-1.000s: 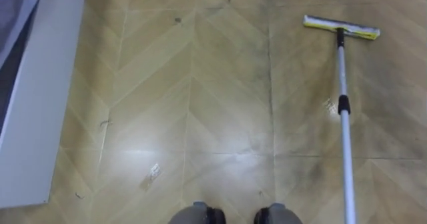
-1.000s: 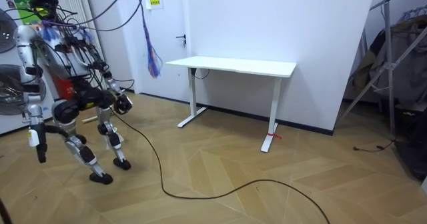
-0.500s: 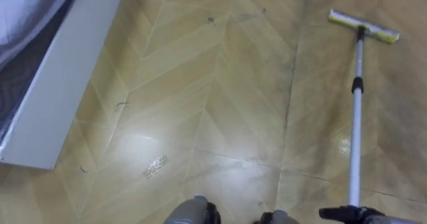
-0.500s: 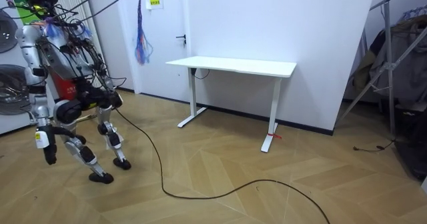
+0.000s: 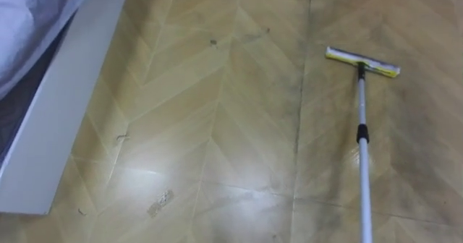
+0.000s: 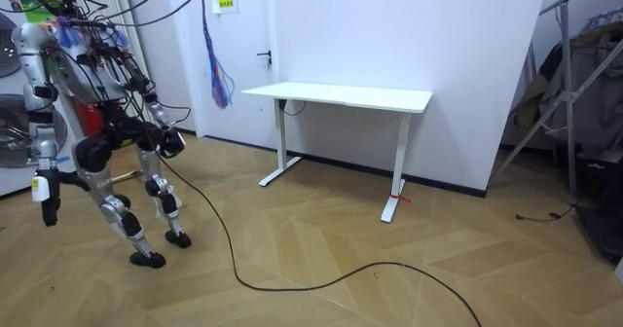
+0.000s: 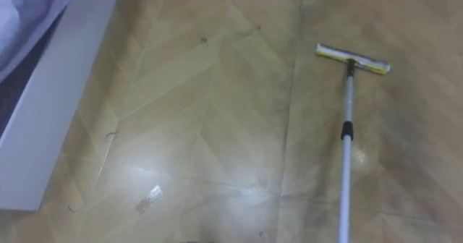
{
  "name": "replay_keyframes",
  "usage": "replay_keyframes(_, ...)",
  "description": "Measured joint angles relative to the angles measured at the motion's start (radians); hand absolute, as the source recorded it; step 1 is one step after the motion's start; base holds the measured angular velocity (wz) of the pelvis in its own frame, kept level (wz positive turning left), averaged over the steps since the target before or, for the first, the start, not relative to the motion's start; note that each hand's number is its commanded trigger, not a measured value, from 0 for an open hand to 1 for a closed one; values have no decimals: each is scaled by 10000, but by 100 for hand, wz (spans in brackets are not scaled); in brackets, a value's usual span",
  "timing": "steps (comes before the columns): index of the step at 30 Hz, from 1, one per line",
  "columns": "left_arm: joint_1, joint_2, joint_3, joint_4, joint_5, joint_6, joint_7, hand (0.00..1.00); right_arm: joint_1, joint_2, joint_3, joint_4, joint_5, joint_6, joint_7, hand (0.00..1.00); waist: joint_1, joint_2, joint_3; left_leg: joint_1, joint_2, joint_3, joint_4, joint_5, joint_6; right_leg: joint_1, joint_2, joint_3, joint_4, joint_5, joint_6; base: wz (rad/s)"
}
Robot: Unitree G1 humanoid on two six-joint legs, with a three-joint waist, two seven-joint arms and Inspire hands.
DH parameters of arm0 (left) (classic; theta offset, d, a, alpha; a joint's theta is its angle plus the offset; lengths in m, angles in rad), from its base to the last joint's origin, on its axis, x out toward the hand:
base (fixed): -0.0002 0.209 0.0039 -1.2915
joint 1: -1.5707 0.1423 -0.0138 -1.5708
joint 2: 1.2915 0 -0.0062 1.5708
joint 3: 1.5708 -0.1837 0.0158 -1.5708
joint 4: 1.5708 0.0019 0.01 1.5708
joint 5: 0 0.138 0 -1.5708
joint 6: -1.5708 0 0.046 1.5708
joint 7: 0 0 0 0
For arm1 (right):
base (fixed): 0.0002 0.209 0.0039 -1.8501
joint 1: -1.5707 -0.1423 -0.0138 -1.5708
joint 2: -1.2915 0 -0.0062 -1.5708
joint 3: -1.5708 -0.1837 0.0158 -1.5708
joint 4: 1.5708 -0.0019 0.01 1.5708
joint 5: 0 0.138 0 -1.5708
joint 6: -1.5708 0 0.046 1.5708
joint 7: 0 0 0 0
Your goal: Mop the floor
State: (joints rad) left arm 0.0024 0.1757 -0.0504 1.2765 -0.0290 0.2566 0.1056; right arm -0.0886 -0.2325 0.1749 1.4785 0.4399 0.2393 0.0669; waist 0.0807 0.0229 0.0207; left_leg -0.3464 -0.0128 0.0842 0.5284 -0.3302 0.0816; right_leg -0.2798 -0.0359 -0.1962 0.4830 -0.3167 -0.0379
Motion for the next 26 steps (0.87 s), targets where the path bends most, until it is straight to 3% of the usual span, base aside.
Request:
replay_keyframes(4, 330, 25, 327, -139, 463, -8, -6, 0, 407, 1, 10, -16, -38, -19, 222, 100, -8, -200, -29, 1133, -60, -30, -705, 133, -119, 1113, 33, -98, -751, 43, -4, 5)
replay_keyframes(7, 907, 73, 614, -826, 776, 26, -58, 0, 770, -2, -4, -73, -158, 3, 434, 100, -3, -416, -103, 1965, -84, -45, -1207, 179, -195, 1941, 64, -271, -1370, 49, -11, 3)
replay_keyframes(9, 1054, 84, 972, -989, 944, 54, -216, 0, 950, -3, -8, -64, -159, 16, 694, 100, -7, -536, -81, 2575, -100, -126, -1528, 213, -255, 2650, 129, -313, -1808, 106, -22, 6)
replay_keyframes(14, 1147, 87, 1276, -1331, 1532, 65, -752, 0, 1302, 15, -30, -270, 264, 24, 1274, 100, -51, -621, -97, 3425, -154, -482, -2108, 282, -366, 3649, 263, -332, -2665, 315, -16, 5)
replay_keyframes(19, 1266, 87, 1713, -1536, 2187, 75, -1199, 0, 1492, -17, -347, -395, -207, 32, 1881, 100, -159, -650, -178, 3832, -173, -598, -2427, 293, -382, 3936, 302, -355, -2830, 330, 3, -4)
replay_keyframes(26, 1675, 180, 2468, -1543, 2405, 154, -1404, 0, 1694, -62, -732, -402, -1007, 42, 2193, 100, -231, -704, -172, 4253, -193, -1063, -2860, 356, -432, 4320, 367, -623, -3146, 400, 11, -1)
